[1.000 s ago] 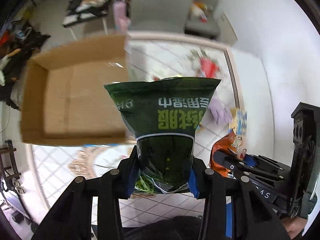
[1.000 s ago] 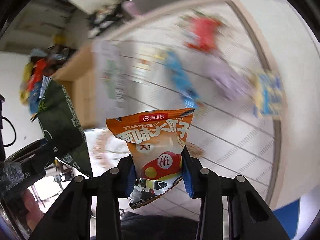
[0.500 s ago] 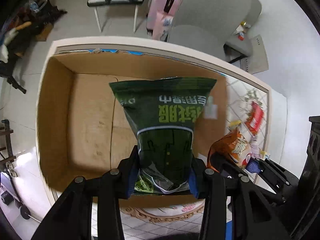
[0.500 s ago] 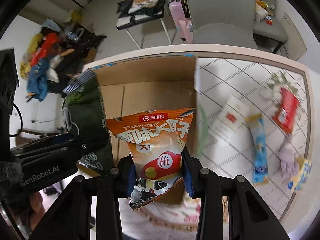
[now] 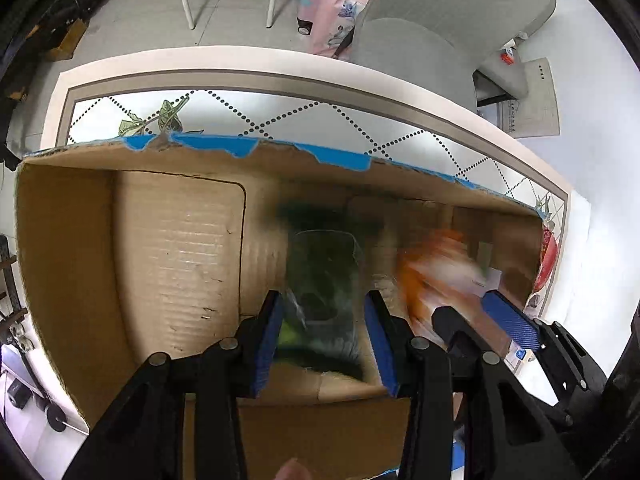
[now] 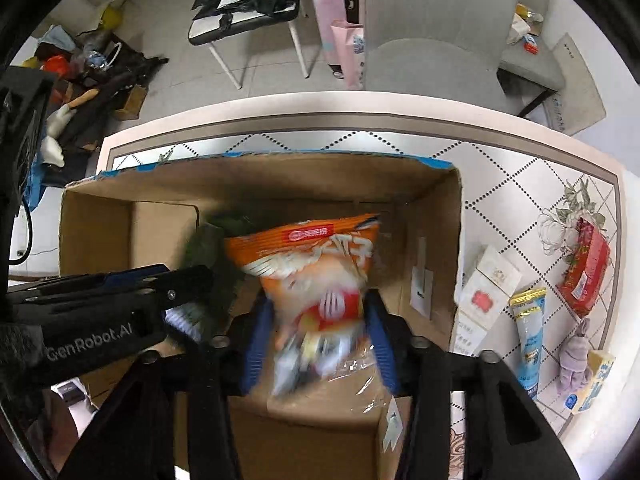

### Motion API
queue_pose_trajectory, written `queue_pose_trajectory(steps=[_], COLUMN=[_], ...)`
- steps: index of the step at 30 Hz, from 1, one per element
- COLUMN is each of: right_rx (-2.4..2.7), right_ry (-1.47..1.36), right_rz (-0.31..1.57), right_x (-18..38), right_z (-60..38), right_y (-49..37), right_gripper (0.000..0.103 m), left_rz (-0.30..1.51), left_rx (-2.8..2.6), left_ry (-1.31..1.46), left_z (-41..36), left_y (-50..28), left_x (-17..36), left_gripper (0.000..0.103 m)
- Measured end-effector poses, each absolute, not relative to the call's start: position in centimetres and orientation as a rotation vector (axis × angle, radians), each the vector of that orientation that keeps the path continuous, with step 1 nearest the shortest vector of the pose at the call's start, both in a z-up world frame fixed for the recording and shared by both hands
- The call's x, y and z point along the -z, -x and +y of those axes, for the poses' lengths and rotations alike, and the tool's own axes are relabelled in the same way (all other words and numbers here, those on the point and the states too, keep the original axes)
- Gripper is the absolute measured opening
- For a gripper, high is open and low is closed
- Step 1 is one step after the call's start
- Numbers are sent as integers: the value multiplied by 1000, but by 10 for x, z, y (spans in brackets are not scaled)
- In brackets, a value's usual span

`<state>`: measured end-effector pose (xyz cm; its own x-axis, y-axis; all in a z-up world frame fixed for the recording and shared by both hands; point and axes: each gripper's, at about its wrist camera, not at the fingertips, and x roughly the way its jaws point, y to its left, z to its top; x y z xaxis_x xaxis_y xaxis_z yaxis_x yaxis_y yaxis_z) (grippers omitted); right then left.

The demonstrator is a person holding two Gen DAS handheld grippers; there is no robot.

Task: Organize soft objects
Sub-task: 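Carry both bags into the cardboard box and open both tools, then grasp the lavender cloth with left tool while right tool grasps yellow-blue box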

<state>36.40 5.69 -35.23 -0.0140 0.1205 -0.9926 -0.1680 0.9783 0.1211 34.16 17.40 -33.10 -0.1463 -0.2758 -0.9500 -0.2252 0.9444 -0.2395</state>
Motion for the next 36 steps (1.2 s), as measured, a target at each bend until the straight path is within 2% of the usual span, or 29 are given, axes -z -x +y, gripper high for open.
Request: queue_pose_trajectory(steps=[5,6,7,9,11,13,14,15,16,22,36], right_rx=[-209,-202,-198,-189,-179,-172,-168,-172,-181,-213,-327], right_ry=[53,59,65,75,94,114,114,107,100,98,63], right_rz=[1539,1536,1534,1531,1533,1530,1530,1530,1529,1512,1392], right_x=[339,336,333,326,321,317,315,314,312,296,220], right_z=[52,51,51,49,44,42,39,36,34,28,8], right_y=[-356,-353,-349,-339,-327,-315,-308,-304,-297,-260,-189], right_gripper=[68,70,72,77,77,79,88,97,99,100,100], left_rz=[1707,1697,1686,1656,1635,1607,1595,1585,1577,1531,1411], left_rx=[36,27,19,1,-14,-33,-41,-52,-60,-92,-159], left_ry=[307,287,272,233,205,178,167,154,145,168,169], left_z=[176,177,179,180,183,183,183,183,183,183,156], left_y=[-340,-337,-336,-326,-317,-301,-294,-287,-281,-240,-169], left_x=[321,316,315,303,297,287,285,281,278,260,184], left_gripper=[56,64,67,68,74,93,95,96,96,97,97])
